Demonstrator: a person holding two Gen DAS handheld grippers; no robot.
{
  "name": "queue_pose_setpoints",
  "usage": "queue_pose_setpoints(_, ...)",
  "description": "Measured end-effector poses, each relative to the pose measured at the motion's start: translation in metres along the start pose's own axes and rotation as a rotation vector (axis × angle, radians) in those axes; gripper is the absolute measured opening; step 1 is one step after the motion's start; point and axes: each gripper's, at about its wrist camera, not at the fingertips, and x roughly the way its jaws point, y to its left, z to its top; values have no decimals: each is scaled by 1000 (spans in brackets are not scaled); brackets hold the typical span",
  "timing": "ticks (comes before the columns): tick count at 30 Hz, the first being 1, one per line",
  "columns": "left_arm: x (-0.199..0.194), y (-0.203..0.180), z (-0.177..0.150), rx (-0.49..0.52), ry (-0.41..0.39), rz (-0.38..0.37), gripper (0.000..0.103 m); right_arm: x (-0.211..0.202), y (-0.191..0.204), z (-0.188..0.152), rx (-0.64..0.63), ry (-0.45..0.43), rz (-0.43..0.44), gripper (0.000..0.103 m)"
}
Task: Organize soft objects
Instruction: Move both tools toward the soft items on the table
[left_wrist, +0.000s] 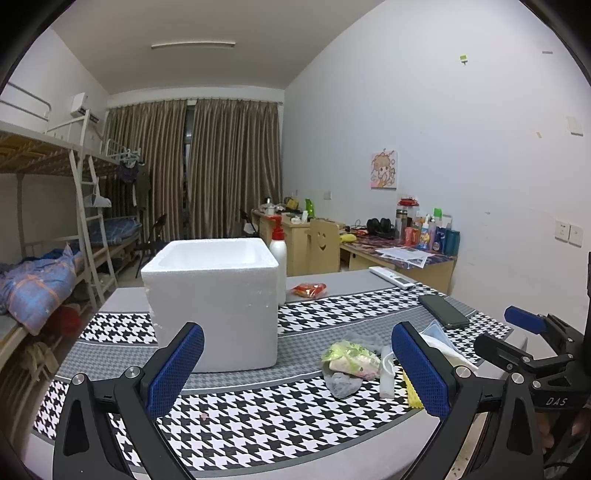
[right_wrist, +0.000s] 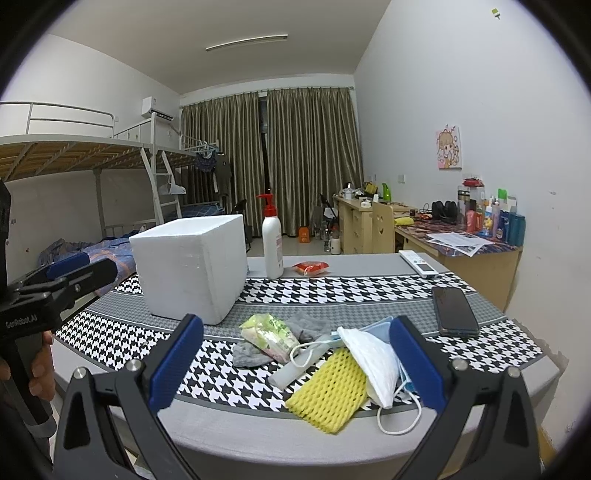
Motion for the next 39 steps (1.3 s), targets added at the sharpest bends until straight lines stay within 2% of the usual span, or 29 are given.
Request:
queue_pose_setpoints(19,6,-4,7,6,-12,-3,102,2,-5,5,12,0,-7,102)
queue_pose_setpoints(26,12,-7,7,10,7,-22,102,7,-7,5,11,10,-13,102)
queue_pose_setpoints(39,41,-18,5,27,88,-65,102,27,-23,2,40,58,-43,102)
